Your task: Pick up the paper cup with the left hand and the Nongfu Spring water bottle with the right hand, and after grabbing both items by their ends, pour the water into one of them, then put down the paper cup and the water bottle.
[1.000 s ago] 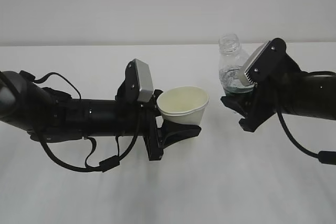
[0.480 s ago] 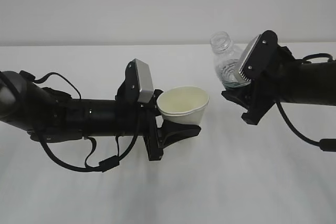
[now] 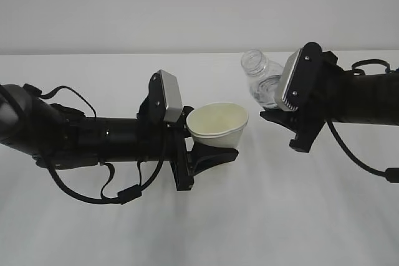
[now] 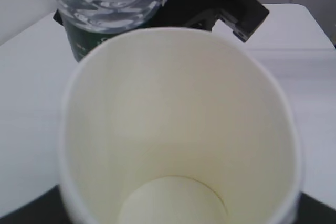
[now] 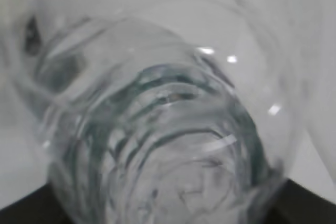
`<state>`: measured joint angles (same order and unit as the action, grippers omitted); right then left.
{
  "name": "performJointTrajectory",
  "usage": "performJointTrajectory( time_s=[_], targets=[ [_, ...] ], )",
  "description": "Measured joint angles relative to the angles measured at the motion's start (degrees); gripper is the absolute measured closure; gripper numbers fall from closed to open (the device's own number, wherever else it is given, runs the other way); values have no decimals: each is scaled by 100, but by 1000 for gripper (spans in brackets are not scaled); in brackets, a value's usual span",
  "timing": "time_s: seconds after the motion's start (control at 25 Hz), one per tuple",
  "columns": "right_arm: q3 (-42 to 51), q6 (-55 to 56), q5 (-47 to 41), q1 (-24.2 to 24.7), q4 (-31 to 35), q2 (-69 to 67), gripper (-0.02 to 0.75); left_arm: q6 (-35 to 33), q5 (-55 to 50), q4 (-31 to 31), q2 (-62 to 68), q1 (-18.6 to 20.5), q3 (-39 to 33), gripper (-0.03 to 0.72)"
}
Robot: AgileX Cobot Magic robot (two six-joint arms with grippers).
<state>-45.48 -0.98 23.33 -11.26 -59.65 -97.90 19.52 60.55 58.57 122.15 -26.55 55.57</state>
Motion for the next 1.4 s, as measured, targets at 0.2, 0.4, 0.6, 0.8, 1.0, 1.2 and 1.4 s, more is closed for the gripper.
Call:
performJointTrajectory(
  time_s=[0.2,0.4,0.6,0.8,1.0,1.2,1.4],
  targets=[
    [0,-290,112,0,-11,0,288,0,0,0,0,0,0,281],
    [0,-376,160,0,-21,0,288,0,0,0,0,0,0,283],
    [0,-878,182,0,-21,0,288,-2,0,0,0,0,0,284],
    [0,-1457,195,0,-21,0,288,-2,0,0,0,0,0,285],
    [0,-1908,195,0,23,0,288,-2,0,90,0,-9,0,285],
    [0,-2389,195,0,273,0,288,-12,12,218,0,-35,0,286],
    [0,-2700,195,0,394,0,288,-12,25,301,0,-180,0,286]
  ],
)
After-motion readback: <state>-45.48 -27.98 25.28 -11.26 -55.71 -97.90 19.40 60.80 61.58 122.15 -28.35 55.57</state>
